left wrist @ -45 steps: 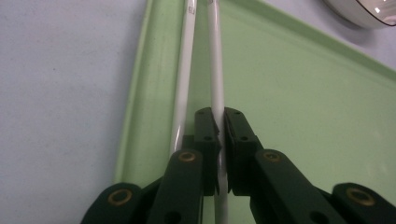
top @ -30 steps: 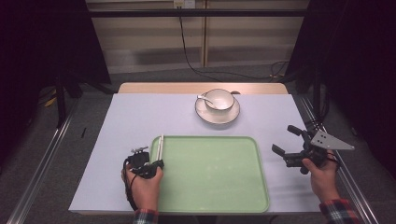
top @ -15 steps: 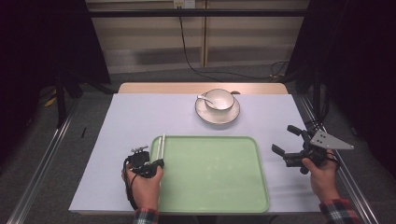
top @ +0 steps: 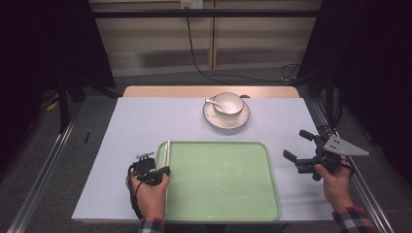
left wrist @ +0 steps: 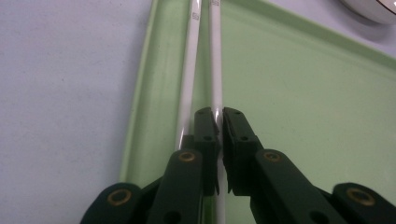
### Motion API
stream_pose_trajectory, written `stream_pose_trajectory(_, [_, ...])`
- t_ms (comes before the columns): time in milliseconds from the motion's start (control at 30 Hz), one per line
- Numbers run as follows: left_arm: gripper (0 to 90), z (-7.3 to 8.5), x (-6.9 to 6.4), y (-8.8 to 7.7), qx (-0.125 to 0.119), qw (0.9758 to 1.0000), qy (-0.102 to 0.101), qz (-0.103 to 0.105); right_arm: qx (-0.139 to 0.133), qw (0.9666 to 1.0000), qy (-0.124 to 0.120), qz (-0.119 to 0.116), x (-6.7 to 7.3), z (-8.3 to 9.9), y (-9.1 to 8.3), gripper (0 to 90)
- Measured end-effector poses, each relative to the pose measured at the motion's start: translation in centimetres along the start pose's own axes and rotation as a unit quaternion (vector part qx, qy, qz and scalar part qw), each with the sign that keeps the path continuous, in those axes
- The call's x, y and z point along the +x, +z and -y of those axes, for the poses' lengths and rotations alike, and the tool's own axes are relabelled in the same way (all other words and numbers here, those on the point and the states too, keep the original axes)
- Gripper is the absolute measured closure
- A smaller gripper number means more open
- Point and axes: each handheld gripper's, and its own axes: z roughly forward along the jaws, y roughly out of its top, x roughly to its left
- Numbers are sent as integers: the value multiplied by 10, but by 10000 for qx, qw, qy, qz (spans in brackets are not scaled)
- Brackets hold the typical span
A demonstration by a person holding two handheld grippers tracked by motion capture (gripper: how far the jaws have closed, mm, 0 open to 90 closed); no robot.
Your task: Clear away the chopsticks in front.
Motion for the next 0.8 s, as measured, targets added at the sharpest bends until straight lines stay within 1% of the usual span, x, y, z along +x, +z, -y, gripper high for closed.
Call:
stream_pose_trajectory(33, [850, 0, 0, 0, 0, 10000, 0, 0, 0, 10000, -3, 3, 0, 0, 0, 20])
stream_pose_trajectory(100, [850, 1, 1, -2, 35, 10000, 63, -11, -1, 10000, -5, 1, 0, 0, 0, 19])
stream_pose_trajectory(133, [850, 2, 1, -2, 19, 10000, 86, -10, -23, 10000, 31, 27, 1, 0, 0, 19])
stream_pose_trajectory(200, [850, 3, 0, -3, 16, 10000, 43, 12, -20, 10000, 31, 19, 1, 0, 0, 19])
stream_pose_trajectory(300, [849, 3, 1, -4, 27, 10000, 68, -12, -16, 10000, 35, 27, 1, -1, 0, 19])
stream_pose_trajectory(333, [849, 3, 1, -4, 25, 10000, 21, 13, -14, 10000, 30, 32, 1, -1, 0, 20])
stream_pose_trajectory(400, [849, 3, 1, -3, 10, 10000, 35, -21, -17, 10000, 31, 29, 1, -1, 0, 20])
stream_pose_trajectory(500, [846, 3, 1, -3, 0, 10000, -19, 12, -12, 10000, 23, 32, 1, -1, 0, 19])
stream_pose_trajectory(633, [841, 2, 2, -3, 2, 10000, 53, -16, -18, 10000, 25, 18, 0, -1, 0, 19])
stream_pose_trajectory(667, [841, 2, 2, -4, -35, 10000, 3, 8, -25, 10000, 21, 25, 0, -1, 0, 19])
stream_pose_trajectory(800, [835, -1, 1, -4, -25, 10000, 38, -7, -2, 10000, 13, 36, 0, -1, 1, 19])
